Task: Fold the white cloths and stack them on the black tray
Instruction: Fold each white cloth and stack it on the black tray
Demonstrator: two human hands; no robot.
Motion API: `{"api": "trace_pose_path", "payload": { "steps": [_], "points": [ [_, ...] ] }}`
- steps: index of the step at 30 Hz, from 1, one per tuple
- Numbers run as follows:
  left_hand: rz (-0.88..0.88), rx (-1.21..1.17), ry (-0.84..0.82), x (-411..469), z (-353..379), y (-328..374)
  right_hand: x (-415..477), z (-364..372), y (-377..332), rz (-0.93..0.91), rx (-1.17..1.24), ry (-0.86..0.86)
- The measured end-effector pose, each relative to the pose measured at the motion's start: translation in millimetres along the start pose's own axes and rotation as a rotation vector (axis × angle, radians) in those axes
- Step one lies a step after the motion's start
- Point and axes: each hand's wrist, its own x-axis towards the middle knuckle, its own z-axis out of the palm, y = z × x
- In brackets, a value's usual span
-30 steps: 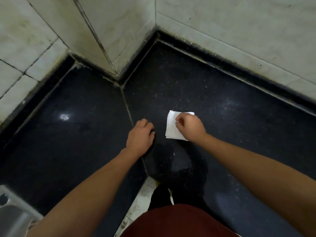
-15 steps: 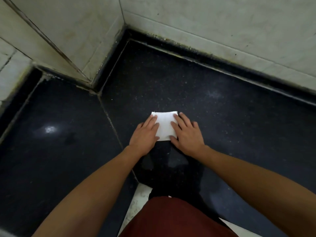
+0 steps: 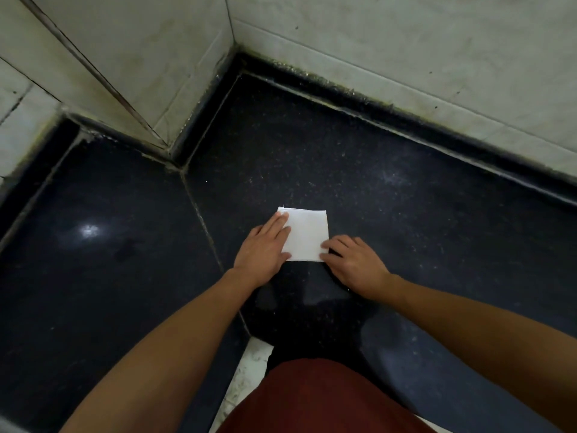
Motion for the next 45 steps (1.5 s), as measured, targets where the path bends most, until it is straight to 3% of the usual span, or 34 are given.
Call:
{"api": "trace_pose_path", "payload": {
  "steps": [4,8,11,14,20,26,32,39,45],
  "points": [
    [0.007,0.006,0.001,-1.0,0.4,-2.2,-4.5,-8.4,5.9,0.004,0.048,0.029],
    [0.001,-0.062,0.077,-4.9,-4.1,1.6,42.9,-33.5,15.7,0.224,0.115,0.093],
    [-0.062,-0.125,0.187,-16.8,-4.5,-3.4,92.7,-47.6,10.9,0.393,0.185,-0.175],
    [-0.137,-0.149,0.215,-32.0,-1.7,-15.7,124.9,-46.0,1.8,0.436,0.116,-0.420],
    [-0.218,-0.136,0.209,-63.6,9.0,-41.9,137.4,-30.5,-2.7,0.589,0.318,-0.544],
    [-0.196,-0.154,0.205,-55.8,-4.2,-50.8,112.3,-55.2,-8.7,0.564,0.524,-0.346],
    [-0.063,-0.111,0.172,-26.3,-36.7,-22.7,48.9,-106.4,-4.4,0.624,0.444,-0.085],
    [0.186,0.003,0.160,1.4,-83.8,77.8,-73.4,-172.6,18.0,0.757,0.137,0.083],
    [0.387,0.153,0.194,3.2,-96.3,197.7,-212.8,-205.5,19.3,0.915,0.041,0.169]
  ]
}}
